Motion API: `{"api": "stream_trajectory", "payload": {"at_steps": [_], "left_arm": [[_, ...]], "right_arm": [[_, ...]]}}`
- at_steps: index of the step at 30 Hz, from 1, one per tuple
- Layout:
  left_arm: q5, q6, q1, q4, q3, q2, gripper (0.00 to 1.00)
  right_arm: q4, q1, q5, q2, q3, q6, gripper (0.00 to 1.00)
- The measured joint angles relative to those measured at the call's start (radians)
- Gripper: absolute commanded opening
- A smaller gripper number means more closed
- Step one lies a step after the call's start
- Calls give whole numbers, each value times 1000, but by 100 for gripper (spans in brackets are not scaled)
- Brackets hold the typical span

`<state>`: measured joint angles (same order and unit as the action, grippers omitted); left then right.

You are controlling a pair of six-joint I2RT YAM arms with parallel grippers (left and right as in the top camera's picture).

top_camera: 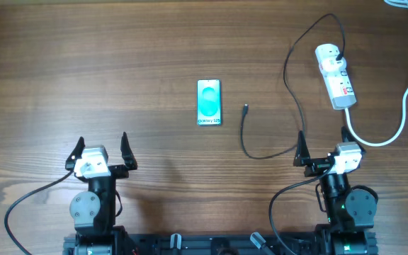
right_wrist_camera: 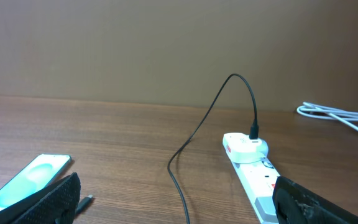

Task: Plug charger to phone and switch on socket

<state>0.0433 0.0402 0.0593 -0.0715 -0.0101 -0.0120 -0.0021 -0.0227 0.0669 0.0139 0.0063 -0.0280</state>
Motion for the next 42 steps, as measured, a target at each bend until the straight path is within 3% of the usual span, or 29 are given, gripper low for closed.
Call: {"api": "stream_trajectory", "payload": {"at_steps": [20, 22, 24, 27, 28, 31, 33, 36, 38, 41, 42], "left_arm": [[0, 0, 0, 1, 0, 0, 100], [-64, -35, 0, 27, 0, 0, 100], [-290, -156, 0, 47, 2, -1, 100], [-628, -283, -1, 196, 4, -2, 100], [-726, -326, -1, 312, 4, -6, 100], [-832, -467, -1, 742, -8, 0, 100], [-818, -515, -1, 812, -51, -1, 100], [-789, -480, -1, 589, -276, -48, 100], [-773, -419, -2, 158, -575, -171, 100], [-694, -301, -1, -613, -1102, -528, 100], [-677, -257, 0, -781, -1250, -666, 100]], "right_arm": [[0, 0, 0, 0, 0, 0, 100], [0, 0, 0, 0, 0, 0, 100], [0, 0, 0, 0, 0, 0, 100], [0, 0, 0, 0, 0, 0, 100], [1, 0, 0, 1, 0, 0, 100], [1, 0, 0, 3, 0, 0, 100], [2, 0, 0, 4, 0, 0, 100], [0, 0, 0, 8, 0, 0, 100], [0, 0, 0, 8, 0, 0, 100], [1, 0, 0, 8, 0, 0, 100], [0, 0, 0, 9, 0, 0, 100]]}}
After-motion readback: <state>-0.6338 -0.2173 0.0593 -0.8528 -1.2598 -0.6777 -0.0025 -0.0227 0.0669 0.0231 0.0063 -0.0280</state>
